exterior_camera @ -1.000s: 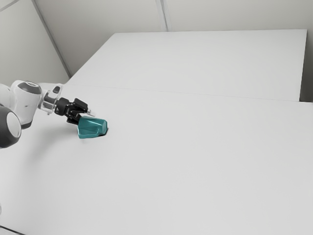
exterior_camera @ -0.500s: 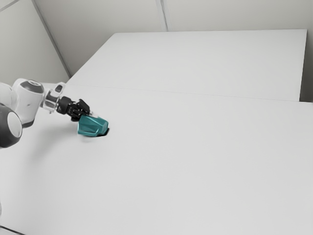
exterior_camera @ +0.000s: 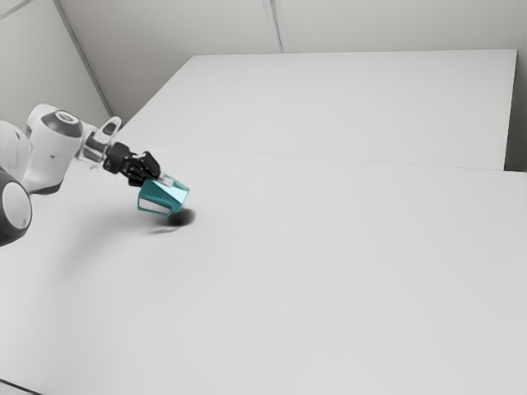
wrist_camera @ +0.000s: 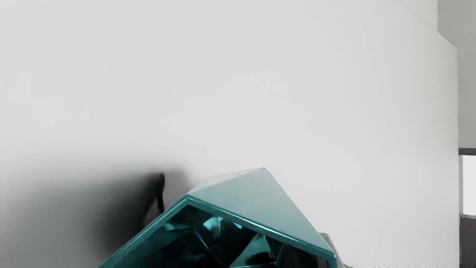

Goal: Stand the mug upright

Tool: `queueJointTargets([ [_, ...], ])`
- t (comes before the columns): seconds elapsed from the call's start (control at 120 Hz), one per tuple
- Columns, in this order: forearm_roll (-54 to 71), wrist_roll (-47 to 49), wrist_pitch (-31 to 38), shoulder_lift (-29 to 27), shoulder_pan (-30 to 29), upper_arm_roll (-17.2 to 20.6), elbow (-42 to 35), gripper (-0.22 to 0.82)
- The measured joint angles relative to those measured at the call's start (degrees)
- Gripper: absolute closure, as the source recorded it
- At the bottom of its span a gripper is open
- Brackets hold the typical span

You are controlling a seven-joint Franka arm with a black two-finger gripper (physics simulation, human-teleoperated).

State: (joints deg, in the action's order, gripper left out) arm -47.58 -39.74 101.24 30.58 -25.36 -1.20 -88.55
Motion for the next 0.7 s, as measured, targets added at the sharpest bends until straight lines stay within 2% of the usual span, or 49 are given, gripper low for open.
queueJointTargets([
  [0.167, 7.5, 1.1, 0.7, -5.0, 2.9, -0.1, -1.2, 0.78],
  [0.517, 23.5, 6.0, 4.8, -14.8, 8.8, 0.1, -8.7, 0.78],
  [0.7, 29.8, 9.7, 7.6, -18.4, 10.7, 1.9, -13.2, 0.78],
])
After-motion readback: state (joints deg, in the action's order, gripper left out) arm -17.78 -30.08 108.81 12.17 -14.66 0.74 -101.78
